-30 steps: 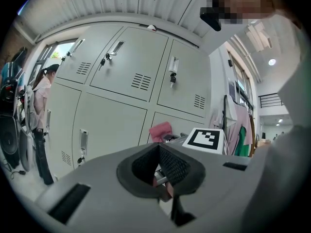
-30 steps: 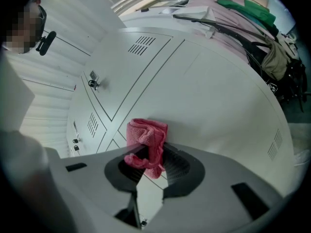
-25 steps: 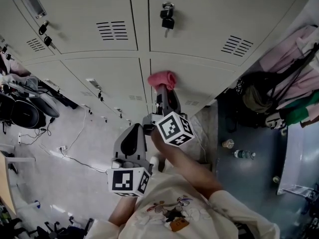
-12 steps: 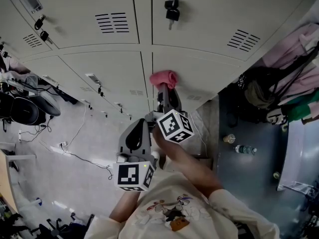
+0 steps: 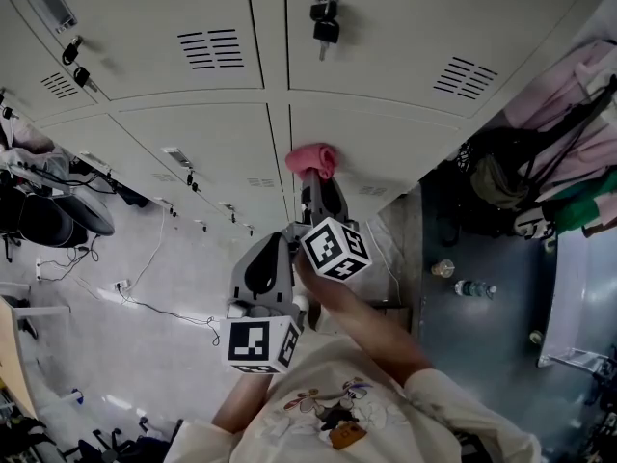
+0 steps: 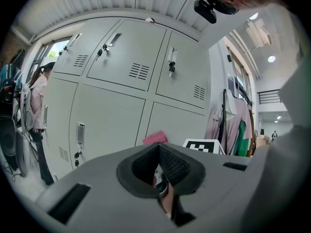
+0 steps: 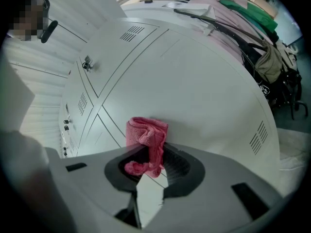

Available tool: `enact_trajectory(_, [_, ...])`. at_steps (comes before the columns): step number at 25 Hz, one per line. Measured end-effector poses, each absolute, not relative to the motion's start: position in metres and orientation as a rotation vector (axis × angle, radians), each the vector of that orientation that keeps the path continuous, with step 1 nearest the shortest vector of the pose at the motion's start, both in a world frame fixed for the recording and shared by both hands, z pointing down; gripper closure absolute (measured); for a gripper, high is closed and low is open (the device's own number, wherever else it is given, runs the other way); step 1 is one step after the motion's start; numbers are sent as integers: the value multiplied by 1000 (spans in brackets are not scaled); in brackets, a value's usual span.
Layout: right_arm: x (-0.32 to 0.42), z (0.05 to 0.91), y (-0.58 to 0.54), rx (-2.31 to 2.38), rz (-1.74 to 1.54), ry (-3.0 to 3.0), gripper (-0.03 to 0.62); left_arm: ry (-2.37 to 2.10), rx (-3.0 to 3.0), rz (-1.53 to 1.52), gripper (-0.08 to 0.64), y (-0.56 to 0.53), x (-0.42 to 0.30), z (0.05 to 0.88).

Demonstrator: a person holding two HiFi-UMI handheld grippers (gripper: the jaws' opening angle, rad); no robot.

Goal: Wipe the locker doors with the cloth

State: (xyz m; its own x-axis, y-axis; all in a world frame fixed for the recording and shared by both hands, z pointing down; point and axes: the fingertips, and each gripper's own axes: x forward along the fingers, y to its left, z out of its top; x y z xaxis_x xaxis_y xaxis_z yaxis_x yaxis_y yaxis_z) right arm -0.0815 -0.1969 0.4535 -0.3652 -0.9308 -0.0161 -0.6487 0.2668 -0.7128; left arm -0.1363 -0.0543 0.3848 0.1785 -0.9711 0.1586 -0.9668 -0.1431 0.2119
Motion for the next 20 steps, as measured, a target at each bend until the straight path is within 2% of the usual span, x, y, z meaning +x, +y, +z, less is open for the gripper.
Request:
enact_trajectory(11, [-80, 539, -198, -1536, -1106, 2134, 509, -1862, 2195, -16, 554, -52, -137, 383])
enact_trajectory(20, [-87, 514, -182, -1437, -1087, 2186, 509, -1848, 2203, -20, 554, -50, -138, 382])
